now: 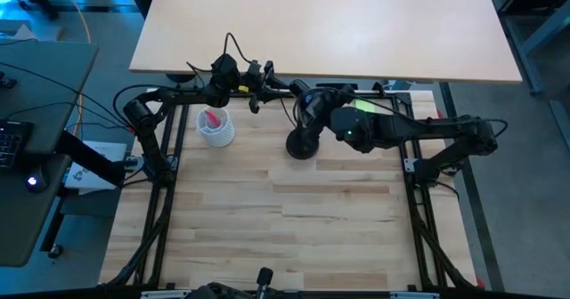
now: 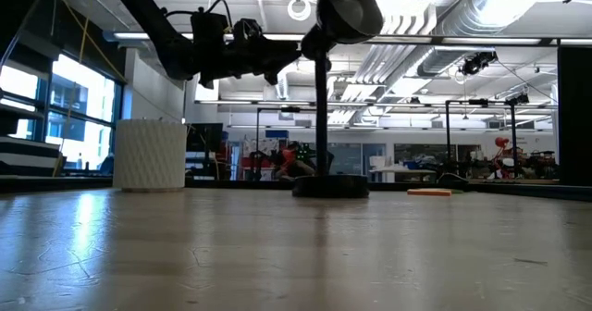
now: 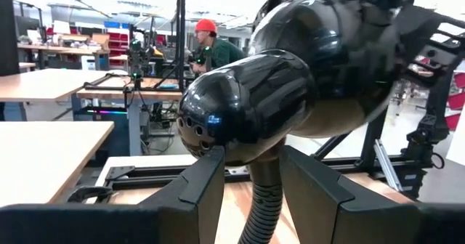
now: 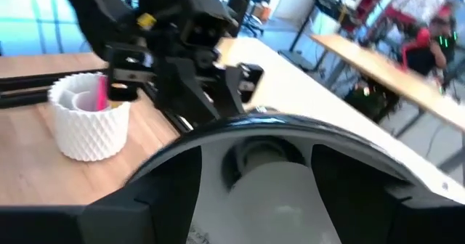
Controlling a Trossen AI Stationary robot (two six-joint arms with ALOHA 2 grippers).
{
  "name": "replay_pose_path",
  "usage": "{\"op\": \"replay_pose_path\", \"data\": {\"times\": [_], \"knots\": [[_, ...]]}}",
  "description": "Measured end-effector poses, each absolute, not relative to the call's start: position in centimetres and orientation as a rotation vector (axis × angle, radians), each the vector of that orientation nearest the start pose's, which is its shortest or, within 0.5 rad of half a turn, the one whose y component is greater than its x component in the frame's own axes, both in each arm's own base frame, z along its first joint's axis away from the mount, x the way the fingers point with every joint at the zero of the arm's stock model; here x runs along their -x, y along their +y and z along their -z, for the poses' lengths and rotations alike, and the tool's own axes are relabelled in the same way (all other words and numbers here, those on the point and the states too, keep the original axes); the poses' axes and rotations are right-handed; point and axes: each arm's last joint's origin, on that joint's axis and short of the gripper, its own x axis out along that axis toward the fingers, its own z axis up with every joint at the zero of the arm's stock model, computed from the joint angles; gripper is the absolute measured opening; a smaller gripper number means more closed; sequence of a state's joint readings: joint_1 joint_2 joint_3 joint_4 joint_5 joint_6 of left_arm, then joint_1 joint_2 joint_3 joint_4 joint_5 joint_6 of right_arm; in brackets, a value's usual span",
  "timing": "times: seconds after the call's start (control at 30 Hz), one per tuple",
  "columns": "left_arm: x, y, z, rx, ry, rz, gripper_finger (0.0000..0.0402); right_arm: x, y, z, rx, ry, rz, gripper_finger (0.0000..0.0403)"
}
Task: Screw lightbulb
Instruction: Insert the light bulb into the desk lamp
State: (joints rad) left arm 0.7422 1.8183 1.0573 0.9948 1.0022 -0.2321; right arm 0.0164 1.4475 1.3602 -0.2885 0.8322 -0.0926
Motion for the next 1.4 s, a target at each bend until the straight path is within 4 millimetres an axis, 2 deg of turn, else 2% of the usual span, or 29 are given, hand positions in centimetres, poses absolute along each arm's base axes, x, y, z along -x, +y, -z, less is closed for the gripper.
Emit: {"op": "replay_pose_path", "data": {"times": [0.23,0.43,0.6,0.83,1.0,1.23,1.4], "knots": [[-30.0,24.2,-25.4,0.050,-0.120,0.276,0.0128,-31.9,0.4,-37.6,0.458,0.429,0.767,0.0258],[-30.0,24.2,-25.4,0.049,-0.121,0.277,0.0128,-31.6,2.3,-37.3,0.565,0.478,0.705,0.0258],[-30.0,24.2,-25.4,0.050,-0.120,0.276,0.0128,-31.2,4.2,-37.1,0.798,0.573,0.649,0.0258],[-30.0,24.2,-25.4,0.052,-0.120,0.272,0.0128,-30.3,5.2,-36.8,1.074,0.741,0.739,0.0258],[-30.0,24.4,-25.4,0.056,-0.129,0.227,0.0128,-29.8,5.1,-36.1,0.984,0.747,0.753,0.0259],[-30.0,24.5,-25.4,0.053,-0.138,0.161,0.0128,-29.4,4.8,-35.4,0.736,0.676,0.820,0.0259],[-30.8,23.8,-25.4,0.013,-0.146,0.145,0.0128,-29.3,3.0,-34.5,0.525,0.693,0.794,0.0259]]}}
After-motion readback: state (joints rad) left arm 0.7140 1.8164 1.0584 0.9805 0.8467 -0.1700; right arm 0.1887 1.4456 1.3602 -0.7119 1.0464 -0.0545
